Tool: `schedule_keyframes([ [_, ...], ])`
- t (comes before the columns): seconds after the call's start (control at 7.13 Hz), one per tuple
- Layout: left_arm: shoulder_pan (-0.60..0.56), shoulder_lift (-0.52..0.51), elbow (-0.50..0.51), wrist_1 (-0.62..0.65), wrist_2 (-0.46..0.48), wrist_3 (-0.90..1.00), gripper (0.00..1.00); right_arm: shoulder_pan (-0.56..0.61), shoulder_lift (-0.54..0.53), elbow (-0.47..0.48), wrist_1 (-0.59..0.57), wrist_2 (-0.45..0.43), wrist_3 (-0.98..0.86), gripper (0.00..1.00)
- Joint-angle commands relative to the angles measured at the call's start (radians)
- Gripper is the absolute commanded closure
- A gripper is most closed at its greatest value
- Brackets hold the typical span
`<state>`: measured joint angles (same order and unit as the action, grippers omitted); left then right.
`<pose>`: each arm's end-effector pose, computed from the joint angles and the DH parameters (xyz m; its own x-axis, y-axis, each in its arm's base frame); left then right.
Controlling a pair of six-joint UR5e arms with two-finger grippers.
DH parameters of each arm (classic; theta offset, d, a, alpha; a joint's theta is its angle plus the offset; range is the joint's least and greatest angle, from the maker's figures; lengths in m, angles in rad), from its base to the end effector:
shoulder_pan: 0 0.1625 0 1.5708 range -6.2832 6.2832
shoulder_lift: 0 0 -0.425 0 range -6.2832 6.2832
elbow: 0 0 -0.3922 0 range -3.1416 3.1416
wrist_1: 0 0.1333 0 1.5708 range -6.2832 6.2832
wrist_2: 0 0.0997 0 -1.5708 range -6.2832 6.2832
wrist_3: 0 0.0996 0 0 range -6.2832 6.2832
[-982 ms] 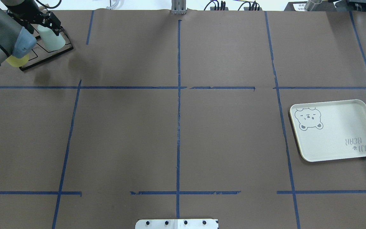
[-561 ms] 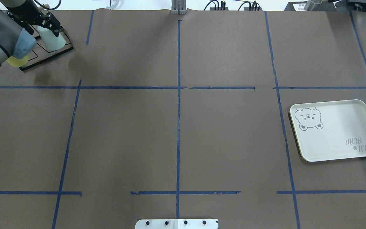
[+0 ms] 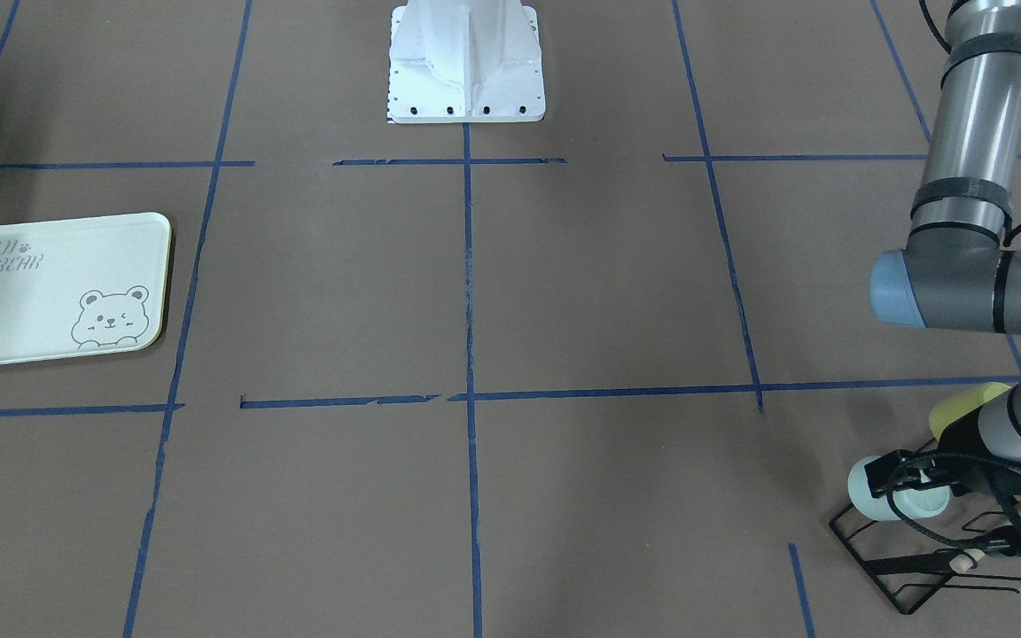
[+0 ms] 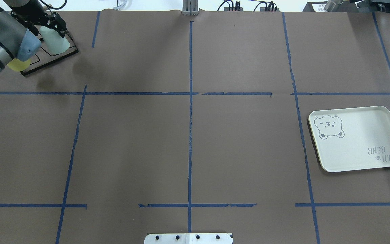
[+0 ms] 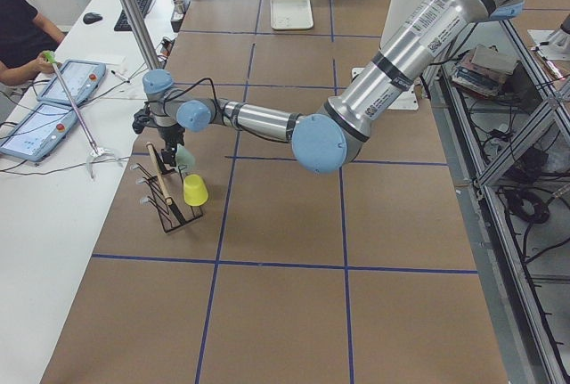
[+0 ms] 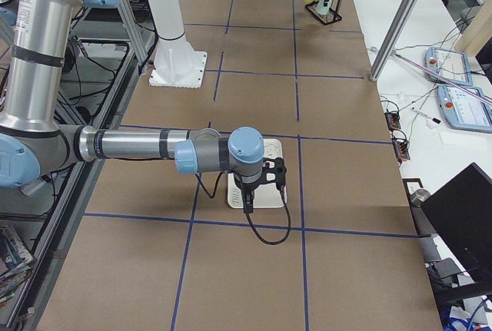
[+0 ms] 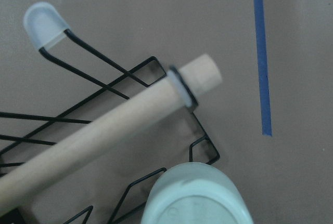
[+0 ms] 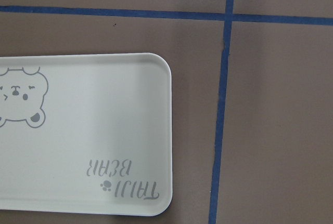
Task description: Left arm grabs green cup and hands to right arm on tray
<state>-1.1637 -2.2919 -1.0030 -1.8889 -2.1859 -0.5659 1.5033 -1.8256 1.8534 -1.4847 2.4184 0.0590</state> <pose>0.2447 -0.7591 0.4490 0.7346 0.0374 -0.6775 0.0487 0.9930 0.1077 0.0321 -0.3945 0.6170 0.6573 -0.0710 0.7502 0.0283 0.9972 0.0695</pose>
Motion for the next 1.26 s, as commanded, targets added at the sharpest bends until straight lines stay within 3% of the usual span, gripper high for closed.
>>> schedule_keyframes([
  [0.0,0.002,-0.006,0.01,-0.01,0.0,-0.002,0.04,0.0,-0.006,0.001,0.001,0.007,-0.001,0.0],
  [0.14,0.002,-0.006,0.01,-0.01,0.0,-0.006,0.15,0.0,-0.008,0.0,0.014,0.008,-0.001,0.0],
  [0.42,0.002,-0.005,0.006,-0.013,-0.002,-0.008,0.65,0.0,-0.014,0.001,0.015,0.021,0.001,0.0],
  [0.56,-0.01,-0.003,-0.005,-0.007,-0.008,-0.006,0.79,0.0,-0.018,0.001,0.02,0.022,0.001,0.0],
  [0.7,-0.04,0.018,-0.076,0.004,-0.011,-0.006,0.81,0.0,-0.018,0.001,0.02,0.024,0.001,0.0],
  [0.98,-0.074,0.119,-0.311,0.126,-0.027,-0.005,0.81,-0.008,-0.017,0.0,0.018,0.025,0.001,0.0],
  [1.12,-0.076,0.121,-0.365,0.172,-0.032,-0.005,0.81,-0.011,-0.018,0.0,0.018,0.025,0.002,0.0],
])
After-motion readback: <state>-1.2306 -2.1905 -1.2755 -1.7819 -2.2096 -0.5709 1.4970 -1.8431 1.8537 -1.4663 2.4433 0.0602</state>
